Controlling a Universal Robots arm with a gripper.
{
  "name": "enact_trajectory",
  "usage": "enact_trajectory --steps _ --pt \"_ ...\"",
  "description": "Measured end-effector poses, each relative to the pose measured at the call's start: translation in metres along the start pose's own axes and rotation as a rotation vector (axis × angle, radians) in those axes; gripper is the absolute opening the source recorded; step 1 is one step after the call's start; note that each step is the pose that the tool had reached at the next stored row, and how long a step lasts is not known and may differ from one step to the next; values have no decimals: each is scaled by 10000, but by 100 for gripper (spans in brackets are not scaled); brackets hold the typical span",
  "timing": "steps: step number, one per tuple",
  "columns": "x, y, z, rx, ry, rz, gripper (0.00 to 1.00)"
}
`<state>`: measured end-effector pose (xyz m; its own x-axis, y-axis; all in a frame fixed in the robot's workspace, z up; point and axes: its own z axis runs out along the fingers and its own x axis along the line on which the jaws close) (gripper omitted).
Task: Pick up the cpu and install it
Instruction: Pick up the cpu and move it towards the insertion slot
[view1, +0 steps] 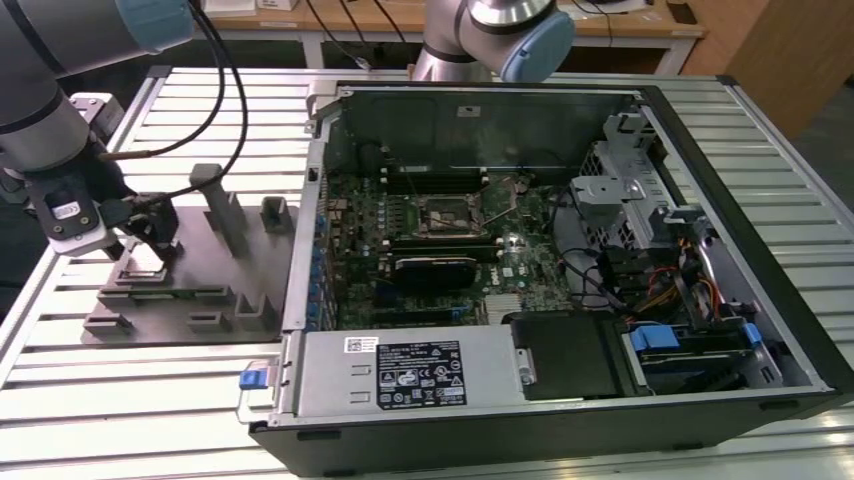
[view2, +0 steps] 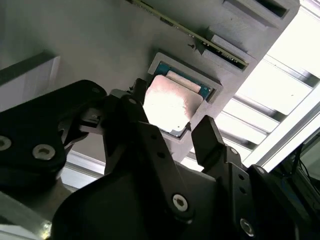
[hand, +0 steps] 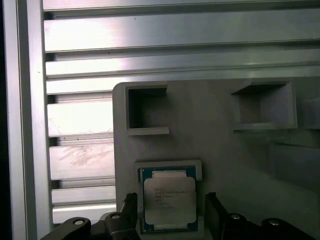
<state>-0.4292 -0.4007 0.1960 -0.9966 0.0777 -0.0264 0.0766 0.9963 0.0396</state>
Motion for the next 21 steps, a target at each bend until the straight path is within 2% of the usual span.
enact_trajectory --steps 1,21 --pt "0 0 0 0 0 -1 65" --pt "3 -5 130 -2 6 -150 65"
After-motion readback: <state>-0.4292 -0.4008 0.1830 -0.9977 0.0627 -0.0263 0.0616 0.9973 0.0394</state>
